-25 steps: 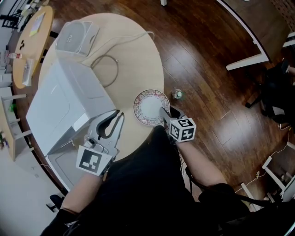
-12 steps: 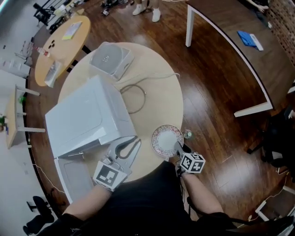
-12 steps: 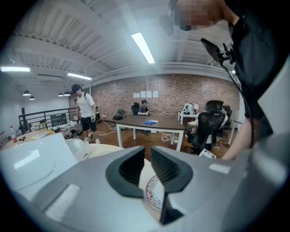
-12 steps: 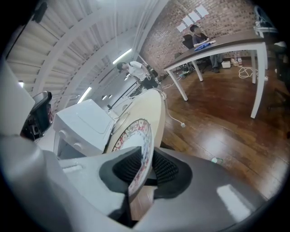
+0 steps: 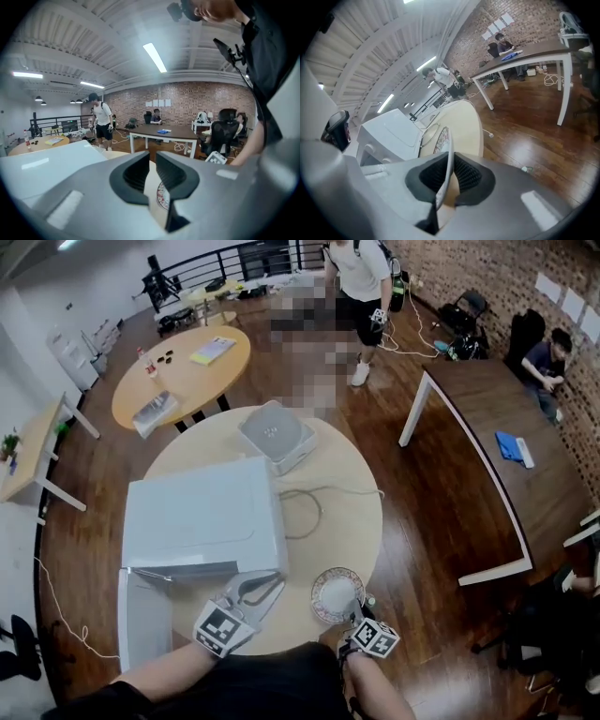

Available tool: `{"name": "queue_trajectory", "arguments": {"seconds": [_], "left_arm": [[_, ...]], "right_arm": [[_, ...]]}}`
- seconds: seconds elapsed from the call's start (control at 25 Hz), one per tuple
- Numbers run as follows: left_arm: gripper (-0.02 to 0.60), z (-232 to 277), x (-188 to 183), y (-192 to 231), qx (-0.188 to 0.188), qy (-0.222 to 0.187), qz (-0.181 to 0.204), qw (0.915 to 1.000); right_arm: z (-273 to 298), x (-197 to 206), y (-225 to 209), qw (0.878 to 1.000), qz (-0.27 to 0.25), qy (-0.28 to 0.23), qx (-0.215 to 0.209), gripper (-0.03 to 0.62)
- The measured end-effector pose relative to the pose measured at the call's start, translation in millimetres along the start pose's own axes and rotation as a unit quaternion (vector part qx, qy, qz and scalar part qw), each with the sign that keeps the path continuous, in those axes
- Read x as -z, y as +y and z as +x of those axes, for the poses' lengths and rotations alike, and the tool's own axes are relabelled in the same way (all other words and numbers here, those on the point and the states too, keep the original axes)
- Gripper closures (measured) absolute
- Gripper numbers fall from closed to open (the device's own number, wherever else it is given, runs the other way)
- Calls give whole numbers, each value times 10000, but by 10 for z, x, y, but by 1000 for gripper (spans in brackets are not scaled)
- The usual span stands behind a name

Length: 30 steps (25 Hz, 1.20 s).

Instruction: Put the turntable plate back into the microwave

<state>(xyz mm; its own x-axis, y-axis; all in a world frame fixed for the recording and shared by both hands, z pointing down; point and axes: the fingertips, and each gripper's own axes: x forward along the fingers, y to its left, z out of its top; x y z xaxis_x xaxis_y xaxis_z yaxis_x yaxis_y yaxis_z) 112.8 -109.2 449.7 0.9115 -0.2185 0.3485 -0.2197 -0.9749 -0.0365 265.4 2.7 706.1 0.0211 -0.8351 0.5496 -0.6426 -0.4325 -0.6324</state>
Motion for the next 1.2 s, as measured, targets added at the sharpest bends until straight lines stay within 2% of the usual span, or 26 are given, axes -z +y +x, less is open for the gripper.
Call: {"name": "queue_trajectory", "arguments": {"seconds": [0.24,0.68,0.92,1.2], "left_arm": [[537,-313,83,187,-282,-150,50,9995],[541,-887,279,668,-999,-238,-319,9942],[544,-996,301,702,-897,-366,-470,9942],[548,-1306,331,908,-1244,-610,-546,9889]], "right_arm": [[-30,-63,-68,9989,378,-221,186,566],[-112,-220,156,9925,1055,-614,-39,566],[-402,-275,-1,9852,1432,-925,155,566],[-367,-363,220,9781,1749,-1104,-223,566]]}}
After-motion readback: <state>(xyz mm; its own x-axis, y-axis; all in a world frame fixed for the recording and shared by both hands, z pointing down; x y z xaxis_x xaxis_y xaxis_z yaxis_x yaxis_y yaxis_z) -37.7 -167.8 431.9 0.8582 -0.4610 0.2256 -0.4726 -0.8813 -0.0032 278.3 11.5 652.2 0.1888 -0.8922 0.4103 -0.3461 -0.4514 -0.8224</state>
